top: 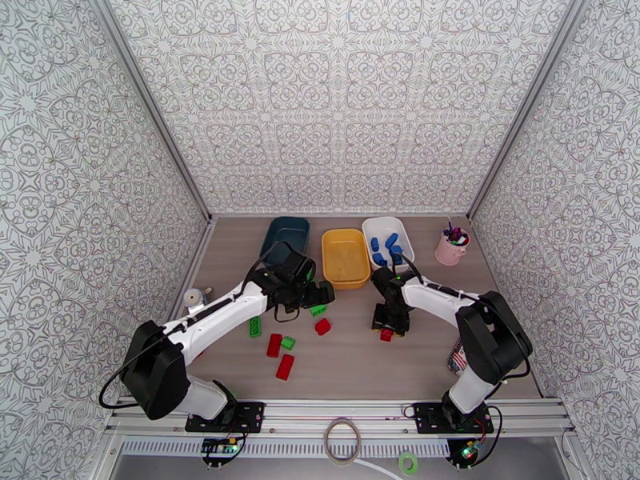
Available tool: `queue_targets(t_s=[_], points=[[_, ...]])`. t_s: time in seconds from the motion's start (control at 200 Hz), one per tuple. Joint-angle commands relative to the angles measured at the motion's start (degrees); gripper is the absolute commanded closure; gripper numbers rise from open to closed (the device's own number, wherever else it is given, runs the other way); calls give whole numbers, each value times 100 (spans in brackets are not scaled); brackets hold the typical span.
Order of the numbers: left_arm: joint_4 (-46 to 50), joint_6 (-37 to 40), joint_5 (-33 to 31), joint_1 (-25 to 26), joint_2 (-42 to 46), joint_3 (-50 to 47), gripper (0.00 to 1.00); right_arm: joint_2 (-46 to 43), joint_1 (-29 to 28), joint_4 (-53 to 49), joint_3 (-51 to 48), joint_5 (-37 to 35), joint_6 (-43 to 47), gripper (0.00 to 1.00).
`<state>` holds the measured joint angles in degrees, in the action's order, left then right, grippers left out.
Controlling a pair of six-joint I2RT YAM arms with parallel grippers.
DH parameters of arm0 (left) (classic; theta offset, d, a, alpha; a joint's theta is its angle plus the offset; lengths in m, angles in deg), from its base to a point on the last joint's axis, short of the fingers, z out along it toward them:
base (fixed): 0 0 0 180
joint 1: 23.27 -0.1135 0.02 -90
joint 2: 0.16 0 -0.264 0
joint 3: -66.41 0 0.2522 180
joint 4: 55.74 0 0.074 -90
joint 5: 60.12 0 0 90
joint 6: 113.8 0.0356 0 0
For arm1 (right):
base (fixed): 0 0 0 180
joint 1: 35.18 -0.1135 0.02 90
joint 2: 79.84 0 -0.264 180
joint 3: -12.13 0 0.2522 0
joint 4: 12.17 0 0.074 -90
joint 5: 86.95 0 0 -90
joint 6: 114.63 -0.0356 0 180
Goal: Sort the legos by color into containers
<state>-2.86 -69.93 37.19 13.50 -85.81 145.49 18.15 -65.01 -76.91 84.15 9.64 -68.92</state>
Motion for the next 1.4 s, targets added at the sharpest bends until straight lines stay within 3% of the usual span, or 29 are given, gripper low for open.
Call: queue_targets(t_s=[0.0,0.375,0.59,0.82,1.175,1.396], points=[[-103,139,180,-121,-99,248,4,138,18,141,-71,90,-99,53],[-280,233,736,-530,-643,940,3,23,13,-8,617,338,-68,71],[-735,140,1540,-854,-1177,1531,4,100,13,6,1609,771,-33,72],[-1406,-296,2068,-1225,-1599,1888,5,757,236,264,2760,1394,-180,73],[-833,169,1694,-1454,-1741,2428,6,2059,678,440,4539,2106,-440,71],[-178,717,1152,-1481,-1404,2203,6,2549,846,288,5233,2272,-457,59]])
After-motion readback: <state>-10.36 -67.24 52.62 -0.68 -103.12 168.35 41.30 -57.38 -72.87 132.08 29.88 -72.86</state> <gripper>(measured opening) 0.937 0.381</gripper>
